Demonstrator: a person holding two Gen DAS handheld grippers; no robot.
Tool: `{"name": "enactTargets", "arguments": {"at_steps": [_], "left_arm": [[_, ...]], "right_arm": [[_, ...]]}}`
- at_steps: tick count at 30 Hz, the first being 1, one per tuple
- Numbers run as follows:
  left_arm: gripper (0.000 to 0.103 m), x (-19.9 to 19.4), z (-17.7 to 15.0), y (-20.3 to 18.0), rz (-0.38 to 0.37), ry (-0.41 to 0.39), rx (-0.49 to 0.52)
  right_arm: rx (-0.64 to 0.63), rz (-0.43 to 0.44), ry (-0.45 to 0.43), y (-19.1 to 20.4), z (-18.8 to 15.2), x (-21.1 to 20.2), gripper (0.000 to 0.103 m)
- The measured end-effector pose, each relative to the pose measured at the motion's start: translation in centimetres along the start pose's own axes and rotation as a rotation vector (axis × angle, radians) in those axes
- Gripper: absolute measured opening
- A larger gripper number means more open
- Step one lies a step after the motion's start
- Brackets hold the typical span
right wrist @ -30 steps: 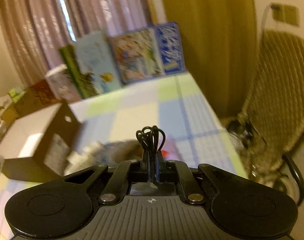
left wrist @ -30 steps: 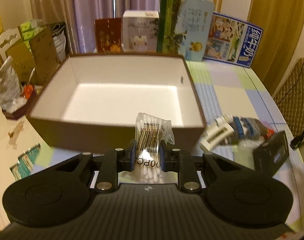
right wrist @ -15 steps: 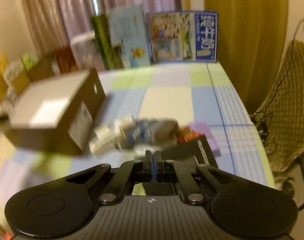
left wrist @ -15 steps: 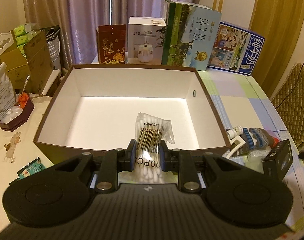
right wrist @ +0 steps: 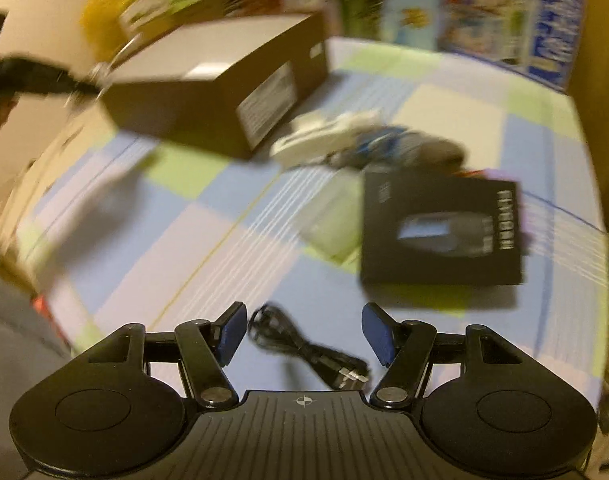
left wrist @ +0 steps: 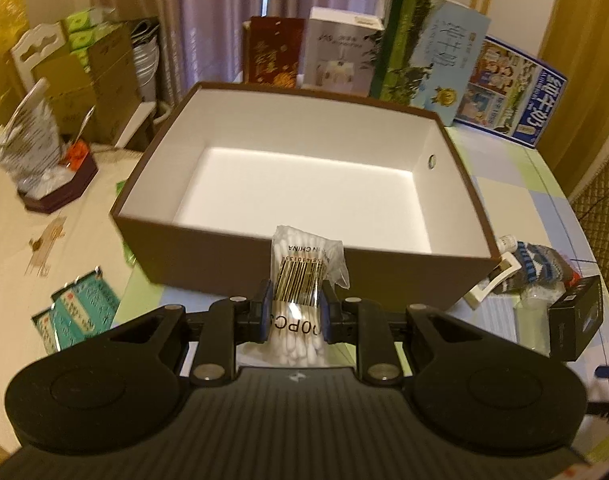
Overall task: Organize objects
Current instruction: 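Carry the swab bag with the left tool while the right tool carries the cable into the box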
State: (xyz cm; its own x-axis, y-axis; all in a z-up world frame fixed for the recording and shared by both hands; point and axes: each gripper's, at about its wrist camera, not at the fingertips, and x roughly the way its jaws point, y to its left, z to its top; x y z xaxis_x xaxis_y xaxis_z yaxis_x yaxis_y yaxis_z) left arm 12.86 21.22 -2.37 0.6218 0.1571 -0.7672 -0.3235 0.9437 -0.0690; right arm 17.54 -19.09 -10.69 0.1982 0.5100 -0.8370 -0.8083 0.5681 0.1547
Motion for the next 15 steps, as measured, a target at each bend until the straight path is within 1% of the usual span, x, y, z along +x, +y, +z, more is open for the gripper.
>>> {"name": "enactTargets", "arguments": {"at_steps": [3, 6, 7, 9, 11, 13, 14, 15], "left_arm": [[0.019, -0.6, -0.9, 0.3, 0.025, 0.005, -0.024], [0.019, -1.4, -1.8, 0.6, 0.046, 0.006, -0.048], [0.019, -1.7, -2.1, 0.7, 0.053, 0.006, -0.056], [0.019, -2.1, -2.6, 0.8, 0.064, 0.008, -0.068], [0.019, -2.4, -3.1, 0.9, 0.075, 0.012, -0.081], [0.019, -2.6, -3.5, 1.0, 0.083, 0.015, -0.092], [0.019, -2.6, -3.6, 1.0, 0.086, 0.016, -0.096], [0.019, -2.7, -3.7, 1.1, 0.089, 0.017, -0.099]], "right_arm": [[-0.096, 0.029, 0.061, 0.2, -0.3, 1.4, 0.061], [-0.176, 0.032, 0.114, 0.3, -0.8, 2.5, 0.061], [-0.197, 0.031, 0.122, 0.3, -1.0, 2.8, 0.059], [-0.221, 0.02, 0.141, 0.2, -1.2, 3.3, 0.051], [-0.222, 0.019, 0.164, 0.1, -1.3, 3.9, 0.034], [-0.246, 0.012, 0.153, 0.3, -1.3, 4.0, 0.026], [-0.259, 0.012, 0.152, 0.6, -1.3, 4.1, 0.016], [-0.263, 0.008, 0.15, 0.8, -1.3, 4.1, 0.014]]}}
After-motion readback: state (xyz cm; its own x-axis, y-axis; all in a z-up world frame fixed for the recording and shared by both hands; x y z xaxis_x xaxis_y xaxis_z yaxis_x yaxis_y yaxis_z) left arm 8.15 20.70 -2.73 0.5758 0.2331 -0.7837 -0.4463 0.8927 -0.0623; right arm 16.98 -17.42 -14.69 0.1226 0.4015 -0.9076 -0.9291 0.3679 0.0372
